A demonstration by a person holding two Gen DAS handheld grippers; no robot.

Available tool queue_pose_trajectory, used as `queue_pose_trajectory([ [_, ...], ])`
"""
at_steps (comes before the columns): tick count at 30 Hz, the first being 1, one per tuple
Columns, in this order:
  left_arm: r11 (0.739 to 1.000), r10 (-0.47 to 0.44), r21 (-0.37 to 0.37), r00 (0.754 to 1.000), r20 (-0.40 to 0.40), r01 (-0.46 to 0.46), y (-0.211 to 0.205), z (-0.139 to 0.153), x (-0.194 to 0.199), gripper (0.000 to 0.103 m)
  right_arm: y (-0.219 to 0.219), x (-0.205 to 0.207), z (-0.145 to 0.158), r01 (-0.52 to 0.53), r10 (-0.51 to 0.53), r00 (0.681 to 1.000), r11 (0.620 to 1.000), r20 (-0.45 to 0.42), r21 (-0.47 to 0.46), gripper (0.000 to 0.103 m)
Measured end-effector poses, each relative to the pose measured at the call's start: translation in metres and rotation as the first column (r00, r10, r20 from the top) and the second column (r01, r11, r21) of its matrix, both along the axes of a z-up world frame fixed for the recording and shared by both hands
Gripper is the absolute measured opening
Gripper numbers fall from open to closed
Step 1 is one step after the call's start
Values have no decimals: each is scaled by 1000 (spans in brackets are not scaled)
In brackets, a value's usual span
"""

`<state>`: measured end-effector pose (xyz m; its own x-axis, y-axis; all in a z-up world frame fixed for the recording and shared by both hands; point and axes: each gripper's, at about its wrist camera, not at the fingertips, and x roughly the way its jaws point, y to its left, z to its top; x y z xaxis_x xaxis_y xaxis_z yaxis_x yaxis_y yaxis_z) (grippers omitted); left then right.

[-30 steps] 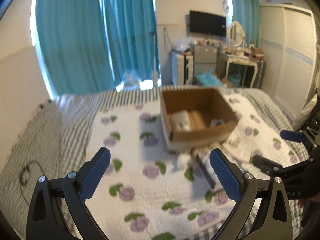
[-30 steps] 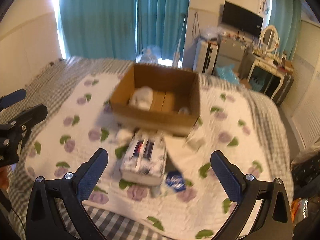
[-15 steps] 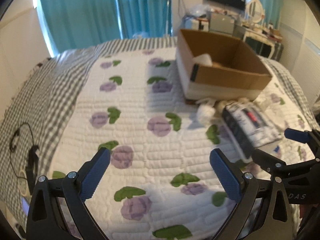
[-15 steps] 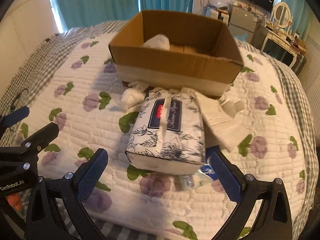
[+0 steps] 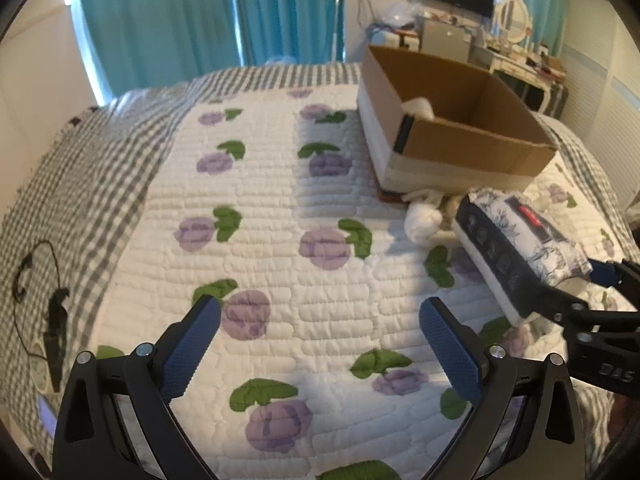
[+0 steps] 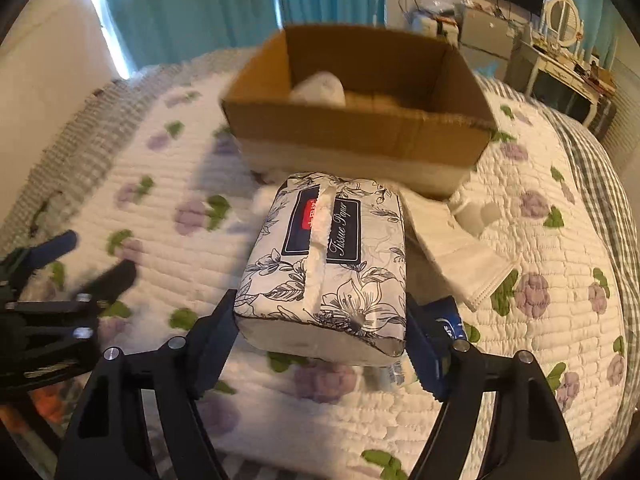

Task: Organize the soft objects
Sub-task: 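Grasp the floral tissue-paper pack with the right gripper and lift it, then grasp the white face masks with the left gripper while the right gripper holds the tissue pack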

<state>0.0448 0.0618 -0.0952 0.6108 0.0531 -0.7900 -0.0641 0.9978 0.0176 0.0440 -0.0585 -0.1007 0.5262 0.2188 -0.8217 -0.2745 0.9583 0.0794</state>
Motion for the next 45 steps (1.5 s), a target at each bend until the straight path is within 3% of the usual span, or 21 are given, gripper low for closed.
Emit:
queue_pose_trajectory([
  [7,1000,-19,6,998,58,18,-9,26,-11,101,-13,-31,69,-43,30,987,996,160,79,74],
  [11,999,-53,7,995,88,53,-25,40,-15,101,-43,-42,107,13,-30,963,998,267,67,74],
  [14,996,-87,13,990,108,86,-43,48,-14,101,-69,-43,115,82,-86,951,996,297,27,74],
  [21,984,-169,-41,984,63,171,-100,44,9,99,-125,-28,77,210,-202,951,978,233,-8,74],
  [25,975,-219,-29,975,33,220,-137,32,27,99,-150,-15,47,244,-241,954,970,177,3,74],
  [32,973,-223,-72,974,-36,220,-174,0,69,94,-165,7,9,272,-269,955,962,125,-5,74],
  [35,976,-203,-105,973,-110,192,-180,-22,89,92,-170,16,-3,287,-285,952,958,114,-4,74],
  [39,970,-178,-198,964,-195,139,-178,-46,108,80,-172,23,-13,303,-301,949,953,97,-9,74],
  [41,964,-184,-229,961,-205,136,-178,-50,114,67,-172,26,-17,308,-305,948,951,90,-11,74],
  [43,958,-196,-252,958,-212,140,-180,-53,118,46,-172,27,-19,312,-310,947,950,86,-12,74],
  [45,952,-216,-263,951,-223,155,-183,-56,120,36,-171,28,-19,314,-311,946,949,85,-17,74],
])
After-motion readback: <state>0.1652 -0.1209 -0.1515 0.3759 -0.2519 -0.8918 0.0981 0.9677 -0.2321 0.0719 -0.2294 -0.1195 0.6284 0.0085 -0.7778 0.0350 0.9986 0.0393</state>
